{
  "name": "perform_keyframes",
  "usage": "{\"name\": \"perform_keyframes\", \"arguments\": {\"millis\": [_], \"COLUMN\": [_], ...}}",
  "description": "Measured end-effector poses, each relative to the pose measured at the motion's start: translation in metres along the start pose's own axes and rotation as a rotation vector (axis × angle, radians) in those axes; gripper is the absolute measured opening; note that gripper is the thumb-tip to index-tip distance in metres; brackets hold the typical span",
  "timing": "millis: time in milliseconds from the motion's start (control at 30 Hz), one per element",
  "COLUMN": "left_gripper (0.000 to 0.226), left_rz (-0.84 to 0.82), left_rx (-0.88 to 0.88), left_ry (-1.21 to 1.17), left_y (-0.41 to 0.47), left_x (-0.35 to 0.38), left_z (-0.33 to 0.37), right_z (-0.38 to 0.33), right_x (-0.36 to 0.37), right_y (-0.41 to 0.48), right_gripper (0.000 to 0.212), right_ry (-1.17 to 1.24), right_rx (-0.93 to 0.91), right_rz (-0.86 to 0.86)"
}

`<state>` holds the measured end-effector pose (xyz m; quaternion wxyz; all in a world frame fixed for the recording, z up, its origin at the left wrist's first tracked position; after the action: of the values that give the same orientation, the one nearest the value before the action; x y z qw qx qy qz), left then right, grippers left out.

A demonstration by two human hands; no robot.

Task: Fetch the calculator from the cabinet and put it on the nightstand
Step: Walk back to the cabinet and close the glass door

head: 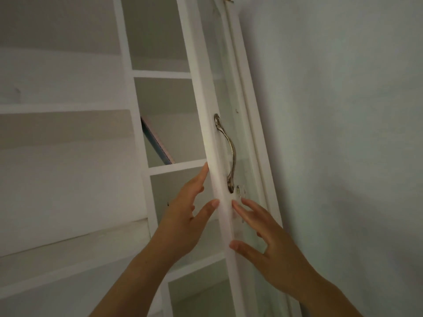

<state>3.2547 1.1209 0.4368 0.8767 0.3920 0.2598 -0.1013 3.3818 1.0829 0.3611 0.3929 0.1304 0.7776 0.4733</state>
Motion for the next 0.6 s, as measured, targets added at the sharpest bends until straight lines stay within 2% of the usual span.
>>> {"name": "perform_keyframes", "arguments": {"millis": [400,600], "left_gripper": [0.073,0.081], "left_rz": [0.197,0.257], "left_rx": [-0.053,-0.042], "left_ry": [0.084,0.321], "left_y": [0.021,0.029], "left_x": [-0.047,-0.062], "left_z": [-0.042,-0.063], "right_z": [0.035,0.049], "right_x": [0.044,0.067], "right_y": [0.057,0.092], "right_gripper": [0.073,0.084], "right_ry": [-0.013,-0.112], "right_rx": [-0.081,-0.15], "right_rz": [-0.024,-0.074]}}
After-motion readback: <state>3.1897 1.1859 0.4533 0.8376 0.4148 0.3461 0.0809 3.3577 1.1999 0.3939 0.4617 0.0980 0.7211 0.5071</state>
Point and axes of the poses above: each hand's wrist, its own y-axis towards the middle knuckle, its own x-axis out of the palm, z = x × y, the point moved 9 cm from there along y, towards the middle knuckle, and after that the axes turned 15 degrees about -x, right-handed, at the moved point
